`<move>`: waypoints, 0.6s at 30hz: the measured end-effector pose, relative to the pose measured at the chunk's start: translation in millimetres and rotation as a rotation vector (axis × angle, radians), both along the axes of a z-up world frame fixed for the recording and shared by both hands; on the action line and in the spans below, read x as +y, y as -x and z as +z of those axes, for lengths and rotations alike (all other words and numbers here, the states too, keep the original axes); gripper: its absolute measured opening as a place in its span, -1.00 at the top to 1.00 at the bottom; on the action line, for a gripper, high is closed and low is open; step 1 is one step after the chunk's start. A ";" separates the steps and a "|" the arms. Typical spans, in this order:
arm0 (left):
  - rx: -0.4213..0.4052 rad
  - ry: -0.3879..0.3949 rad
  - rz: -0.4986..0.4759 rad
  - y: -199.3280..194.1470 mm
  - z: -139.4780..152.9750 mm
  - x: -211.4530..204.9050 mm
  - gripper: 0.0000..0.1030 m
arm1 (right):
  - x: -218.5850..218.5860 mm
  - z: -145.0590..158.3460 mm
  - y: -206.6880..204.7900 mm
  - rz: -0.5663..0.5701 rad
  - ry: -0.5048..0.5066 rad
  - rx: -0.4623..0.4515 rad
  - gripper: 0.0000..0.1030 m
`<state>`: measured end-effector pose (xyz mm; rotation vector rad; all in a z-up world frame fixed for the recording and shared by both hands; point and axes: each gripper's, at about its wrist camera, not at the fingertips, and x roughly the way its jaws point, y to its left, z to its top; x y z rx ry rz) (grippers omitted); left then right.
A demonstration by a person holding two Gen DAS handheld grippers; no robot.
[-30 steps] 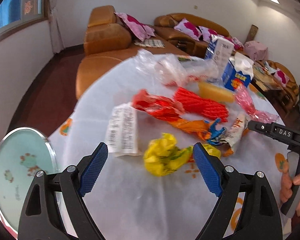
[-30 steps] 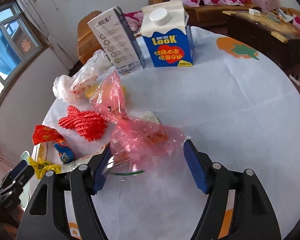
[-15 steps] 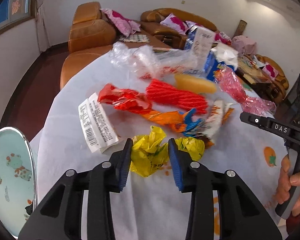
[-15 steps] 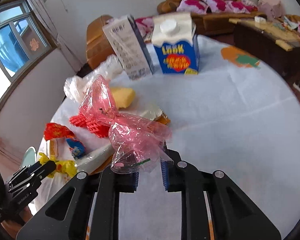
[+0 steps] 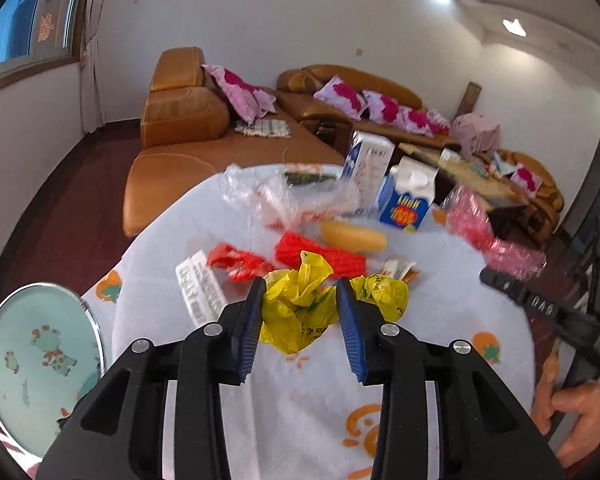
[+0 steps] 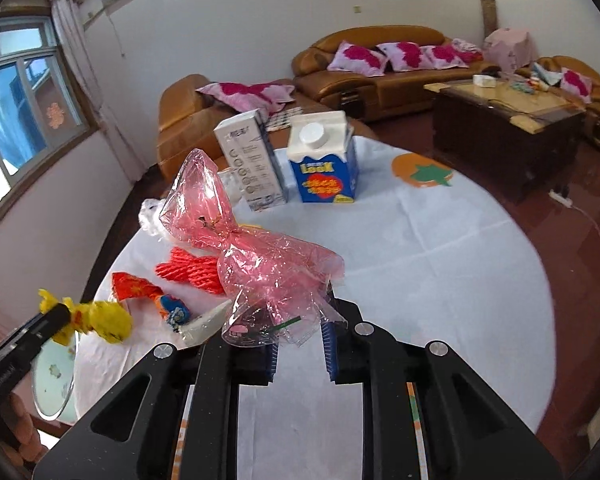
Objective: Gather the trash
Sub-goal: 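Lift the yellow wrapper with the left tool while the right tool holds the pink bag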
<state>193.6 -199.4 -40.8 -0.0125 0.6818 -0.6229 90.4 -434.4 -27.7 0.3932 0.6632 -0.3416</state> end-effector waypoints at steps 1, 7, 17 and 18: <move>-0.003 0.009 -0.005 -0.2 1.3 -0.4 0.30 | 1.3 1.9 0.8 -0.009 0.007 0.007 0.63; 0.005 0.042 -0.006 -23.0 0.7 8.2 0.30 | 28.5 14.8 -14.2 -0.015 0.087 0.048 0.63; 0.015 0.104 -0.010 -56.6 -10.5 21.9 0.30 | 63.7 1.1 -62.8 0.025 0.108 0.073 0.63; 0.017 0.108 -0.013 -58.7 -11.8 22.0 0.30 | 64.1 0.3 -65.6 0.025 0.110 0.074 0.63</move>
